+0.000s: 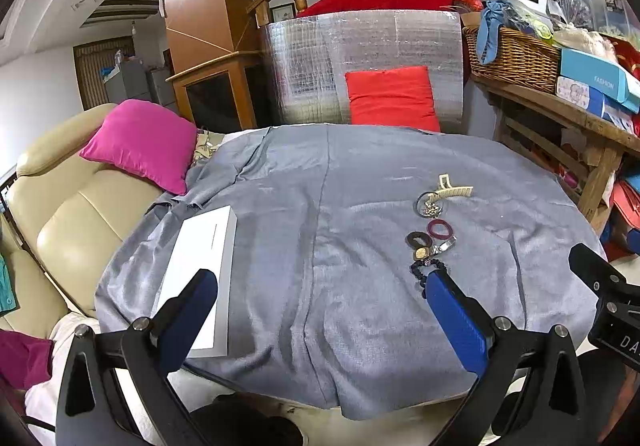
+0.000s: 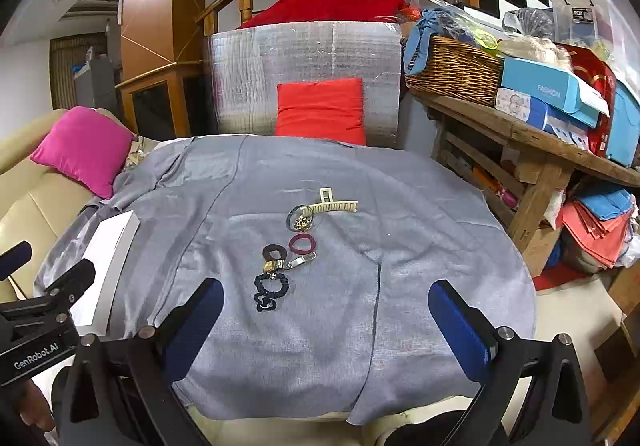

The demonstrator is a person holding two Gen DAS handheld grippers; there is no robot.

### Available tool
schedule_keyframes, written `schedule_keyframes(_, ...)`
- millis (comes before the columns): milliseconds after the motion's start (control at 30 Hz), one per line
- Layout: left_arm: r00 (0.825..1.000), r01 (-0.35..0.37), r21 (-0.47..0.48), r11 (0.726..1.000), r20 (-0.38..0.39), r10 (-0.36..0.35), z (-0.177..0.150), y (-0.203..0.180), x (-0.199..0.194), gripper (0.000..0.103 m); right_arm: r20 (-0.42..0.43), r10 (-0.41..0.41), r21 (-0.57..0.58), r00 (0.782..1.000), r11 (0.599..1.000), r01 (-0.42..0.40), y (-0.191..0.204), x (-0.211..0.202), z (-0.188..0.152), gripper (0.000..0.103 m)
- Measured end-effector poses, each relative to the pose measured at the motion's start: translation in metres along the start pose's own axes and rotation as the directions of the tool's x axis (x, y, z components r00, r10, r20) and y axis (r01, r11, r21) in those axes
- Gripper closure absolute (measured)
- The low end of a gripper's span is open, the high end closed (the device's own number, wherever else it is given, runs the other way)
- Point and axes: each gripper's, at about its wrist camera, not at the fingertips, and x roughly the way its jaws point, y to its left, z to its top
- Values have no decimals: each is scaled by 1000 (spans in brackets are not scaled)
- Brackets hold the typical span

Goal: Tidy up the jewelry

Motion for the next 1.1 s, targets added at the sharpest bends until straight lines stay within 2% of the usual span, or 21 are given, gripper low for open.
schedule_keyframes(433,1000,-10,5,1000,-11,10,-3,3,10,0,-9,-1,-7,1000,1000,1,2,8,0,0)
schedule_keyframes(700,1000,-10,-13,1000,-27,10,2,9,24,0,-16,-27,-18,1000,999,27,8,23,5,0)
schedule_keyframes(1100,1000,-11,-20,1000,-19,11,8,8,30,0,6,-58,-42,998,997,58,8,22,10,0)
